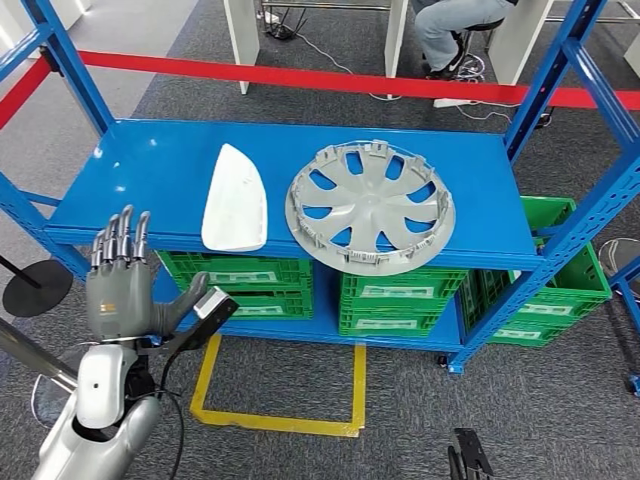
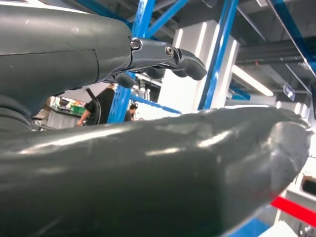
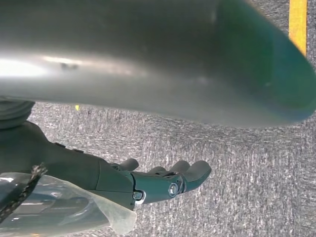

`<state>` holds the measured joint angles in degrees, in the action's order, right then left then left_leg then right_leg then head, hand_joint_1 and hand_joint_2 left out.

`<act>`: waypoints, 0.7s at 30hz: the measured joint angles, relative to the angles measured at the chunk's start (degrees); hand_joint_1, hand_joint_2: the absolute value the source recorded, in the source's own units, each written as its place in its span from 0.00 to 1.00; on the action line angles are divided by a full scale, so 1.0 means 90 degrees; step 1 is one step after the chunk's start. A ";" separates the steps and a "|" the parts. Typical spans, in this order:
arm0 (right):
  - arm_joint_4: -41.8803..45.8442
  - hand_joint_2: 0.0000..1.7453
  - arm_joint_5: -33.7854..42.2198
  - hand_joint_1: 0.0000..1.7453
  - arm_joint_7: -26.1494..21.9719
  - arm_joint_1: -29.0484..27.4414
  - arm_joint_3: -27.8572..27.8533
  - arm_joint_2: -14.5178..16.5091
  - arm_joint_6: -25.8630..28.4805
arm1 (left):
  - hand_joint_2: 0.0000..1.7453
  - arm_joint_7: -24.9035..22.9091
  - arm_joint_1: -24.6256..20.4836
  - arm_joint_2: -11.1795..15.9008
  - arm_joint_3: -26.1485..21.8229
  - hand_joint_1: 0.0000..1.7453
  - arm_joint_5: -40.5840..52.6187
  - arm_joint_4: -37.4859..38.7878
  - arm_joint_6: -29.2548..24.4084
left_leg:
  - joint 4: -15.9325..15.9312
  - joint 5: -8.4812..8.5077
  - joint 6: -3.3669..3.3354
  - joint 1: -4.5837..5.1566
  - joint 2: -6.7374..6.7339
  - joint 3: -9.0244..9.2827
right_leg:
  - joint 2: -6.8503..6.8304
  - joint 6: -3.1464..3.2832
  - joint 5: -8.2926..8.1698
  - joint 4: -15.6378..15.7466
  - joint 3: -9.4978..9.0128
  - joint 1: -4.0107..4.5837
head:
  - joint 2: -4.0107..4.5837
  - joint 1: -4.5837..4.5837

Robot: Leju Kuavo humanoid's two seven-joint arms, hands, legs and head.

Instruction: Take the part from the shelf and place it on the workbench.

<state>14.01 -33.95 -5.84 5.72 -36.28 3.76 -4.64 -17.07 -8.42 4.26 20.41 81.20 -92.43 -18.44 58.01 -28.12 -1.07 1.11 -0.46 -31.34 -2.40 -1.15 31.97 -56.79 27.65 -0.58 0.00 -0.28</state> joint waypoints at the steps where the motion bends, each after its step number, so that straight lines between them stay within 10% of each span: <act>1: 0.0000 0.00 0.0001 0.00 -0.0004 -0.0001 0.0000 0.0000 0.0003 | 0.00 -0.0018 -0.0005 0.0019 -0.0010 0.00 0.0002 -0.0052 0.0006 | 0.0000 0.0000 0.0000 0.0000 0.0000 0.0000 | 0.0000 0.0000 0.0000 0.0000 0.0000 0.0000 | 0.0000 0.0000; 18: 0.0001 0.00 0.0008 0.00 -0.0049 0.0010 -0.0001 0.0001 0.0015 | 0.00 -0.0061 0.0136 0.0209 -0.0189 0.00 0.0096 -0.0240 -0.0057 | -0.0064 0.0017 -0.0105 -0.0007 0.0011 0.0015 | 0.0013 -0.0078 0.0018 0.0007 0.0019 -0.0018 | 0.0000 0.0002; 21: 0.0001 0.00 0.0012 0.00 -0.0060 0.0012 -0.0001 0.0000 0.0015 | 0.00 -0.0061 0.0139 0.0208 -0.0208 0.00 0.0101 -0.0282 -0.0078 | -0.0185 0.0065 -0.0176 -0.0061 0.0022 0.0084 | 0.0198 -0.0105 0.0397 -0.0815 0.0474 -0.0013 | 0.0000 0.0034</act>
<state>14.02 -33.84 -6.38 5.83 -36.29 3.76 -4.50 -17.62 -7.17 6.14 18.54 82.11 -94.97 -19.14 56.35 -27.54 -2.66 0.56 -0.27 -30.58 -0.62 -2.09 35.54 -64.13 31.92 -0.69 0.00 0.03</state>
